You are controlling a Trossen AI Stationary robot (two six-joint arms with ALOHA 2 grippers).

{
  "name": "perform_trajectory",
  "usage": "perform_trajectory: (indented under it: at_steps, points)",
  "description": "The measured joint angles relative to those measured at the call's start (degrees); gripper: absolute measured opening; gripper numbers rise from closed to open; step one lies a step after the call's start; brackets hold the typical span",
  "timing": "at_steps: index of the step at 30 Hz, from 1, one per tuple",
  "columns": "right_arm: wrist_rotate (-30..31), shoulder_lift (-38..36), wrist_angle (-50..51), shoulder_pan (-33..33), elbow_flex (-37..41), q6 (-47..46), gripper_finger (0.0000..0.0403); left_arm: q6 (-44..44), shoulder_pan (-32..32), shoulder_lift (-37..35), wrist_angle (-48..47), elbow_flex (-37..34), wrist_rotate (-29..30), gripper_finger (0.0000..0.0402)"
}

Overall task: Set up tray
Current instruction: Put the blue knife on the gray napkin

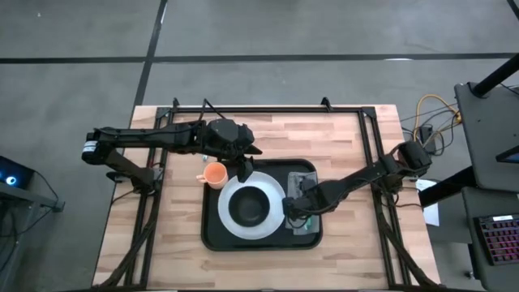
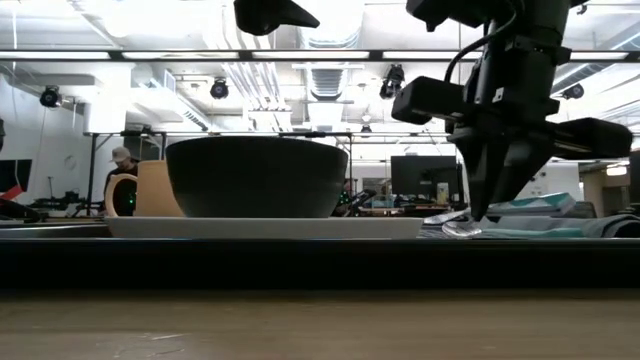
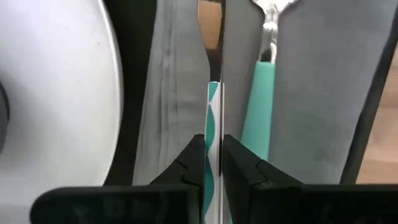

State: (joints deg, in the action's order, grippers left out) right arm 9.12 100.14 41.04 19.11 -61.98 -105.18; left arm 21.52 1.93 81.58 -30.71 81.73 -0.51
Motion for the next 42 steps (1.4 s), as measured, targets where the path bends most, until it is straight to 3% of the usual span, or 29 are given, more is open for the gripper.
perform_trajectory:
  at_steps: [7,14,18,31,42]
  points:
    - [1.57,0.44,-0.27,-0.04,0.81,-2.67,0.0022,-1.61,0.02,0.0,-0.03,0.0,-0.09,0.0227]
    - [1.55,0.44,-8.58,0.0,4.85,-3.68,0.0022,-3.21,0.02,-0.03,-0.36,0.55,-1.46,0.0227]
    - [1.53,0.44,-8.55,0.02,5.66,-3.92,0.0023,-3.23,0.02,-0.09,-0.45,0.55,-1.49,0.0227]
    - [1.07,0.42,-7.55,0.14,5.35,-2.4,0.0095,-3.23,0.04,-0.09,-0.43,0.55,-3.2,0.0227]
    - [0.43,-0.93,-7.21,0.16,5.33,-2.2,0.0102,-3.37,0.04,-0.09,-0.41,0.55,-4.42,0.0227]
